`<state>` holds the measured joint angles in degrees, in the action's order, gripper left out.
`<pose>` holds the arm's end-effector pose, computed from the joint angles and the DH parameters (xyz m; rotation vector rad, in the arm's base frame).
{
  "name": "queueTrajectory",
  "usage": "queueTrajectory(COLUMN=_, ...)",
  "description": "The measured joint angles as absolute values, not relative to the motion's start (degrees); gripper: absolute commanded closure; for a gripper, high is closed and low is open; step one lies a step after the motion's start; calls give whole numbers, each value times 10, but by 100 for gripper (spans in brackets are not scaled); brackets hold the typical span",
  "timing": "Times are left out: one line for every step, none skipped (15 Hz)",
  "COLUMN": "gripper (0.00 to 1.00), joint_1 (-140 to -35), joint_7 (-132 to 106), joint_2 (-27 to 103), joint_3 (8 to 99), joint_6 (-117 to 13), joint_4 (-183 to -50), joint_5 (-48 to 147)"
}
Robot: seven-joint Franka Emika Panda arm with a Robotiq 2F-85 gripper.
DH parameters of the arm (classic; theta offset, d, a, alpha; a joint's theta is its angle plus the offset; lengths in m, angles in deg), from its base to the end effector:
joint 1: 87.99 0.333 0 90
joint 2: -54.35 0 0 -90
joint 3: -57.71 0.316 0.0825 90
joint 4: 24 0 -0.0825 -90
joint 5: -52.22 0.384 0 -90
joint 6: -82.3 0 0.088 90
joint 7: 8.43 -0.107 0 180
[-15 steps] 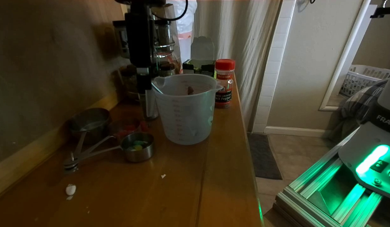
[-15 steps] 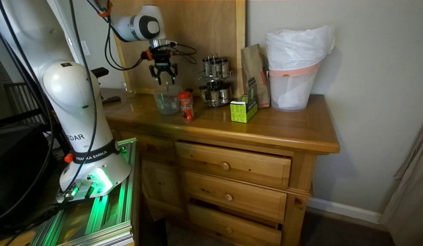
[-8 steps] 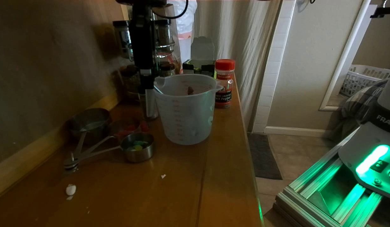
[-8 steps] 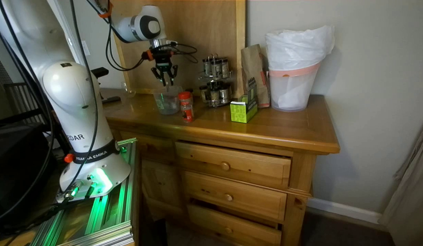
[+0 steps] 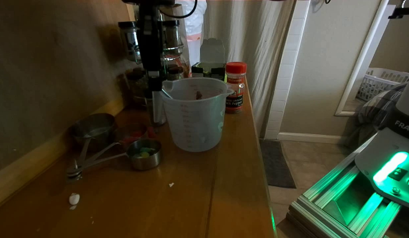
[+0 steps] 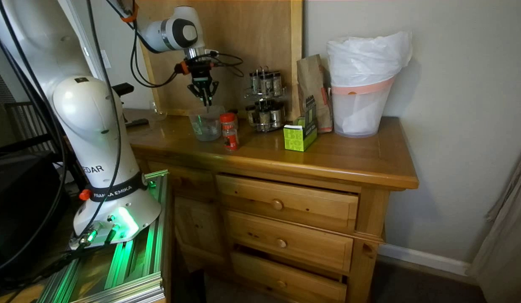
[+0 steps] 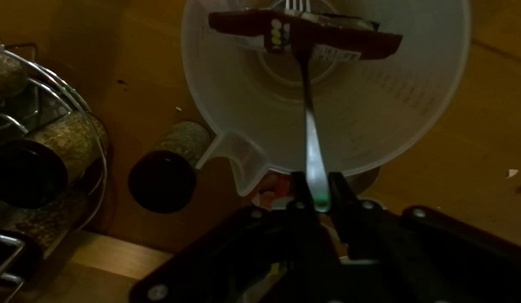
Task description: Move the fork to the green box
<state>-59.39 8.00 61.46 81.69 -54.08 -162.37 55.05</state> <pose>0.2933 0.3842 0.3617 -2.6091 -1.7265 -0.1256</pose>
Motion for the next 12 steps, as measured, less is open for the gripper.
queueTrajectory(gripper=96, joint_1=-594, joint_7=80, joint_2=617, joint_3=817, joint_6=-541, joint_4=-1624, joint_5=551)
queueTrajectory(gripper=96, joint_1=-594, joint_7=80, joint_2=622, joint_3=817, joint_6=-539, joint_4=-1624, joint_5=552)
queueTrajectory(gripper=96, joint_1=-594, joint_7=80, joint_2=630, joint_3=816, joint_6=-536, joint_4=-1624, joint_5=555)
queueTrajectory(gripper=96, joint_1=-594, joint_7=82, joint_2=640, joint_3=814, joint_6=-532, joint_4=-1624, joint_5=560)
queueTrajectory(gripper=96, joint_1=-593, joint_7=86, joint_2=653, joint_3=812, joint_6=-525, joint_4=-1625, joint_5=569)
queueTrajectory(gripper=96, joint_1=-593, joint_7=93, joint_2=668, joint_3=808, joint_6=-516, joint_4=-1626, joint_5=580)
queueTrajectory(gripper=96, joint_1=-592, joint_7=102, joint_2=684, joint_3=803, joint_6=-503, joint_4=-1628, joint_5=595)
queueTrajectory(gripper=96, joint_1=-590, joint_7=115, joint_2=701, joint_3=796, joint_6=-492, joint_4=-1631, joint_5=612)
queueTrajectory(gripper=96, joint_1=-587, joint_7=130, joint_2=718, joint_3=787, joint_6=-486, joint_4=-1634, joint_5=632)
queueTrajectory(gripper=96, joint_1=-584, joint_7=140, joint_2=734, joint_3=778, joint_6=-481, joint_4=-1637, joint_5=645)
queueTrajectory(gripper=96, joint_1=-580, joint_7=148, joint_2=751, joint_3=769, joint_6=-480, joint_4=-1640, joint_5=658)
queueTrajectory(gripper=96, joint_1=-577, joint_7=154, joint_2=765, joint_3=762, joint_6=-480, joint_4=-1644, joint_5=670)
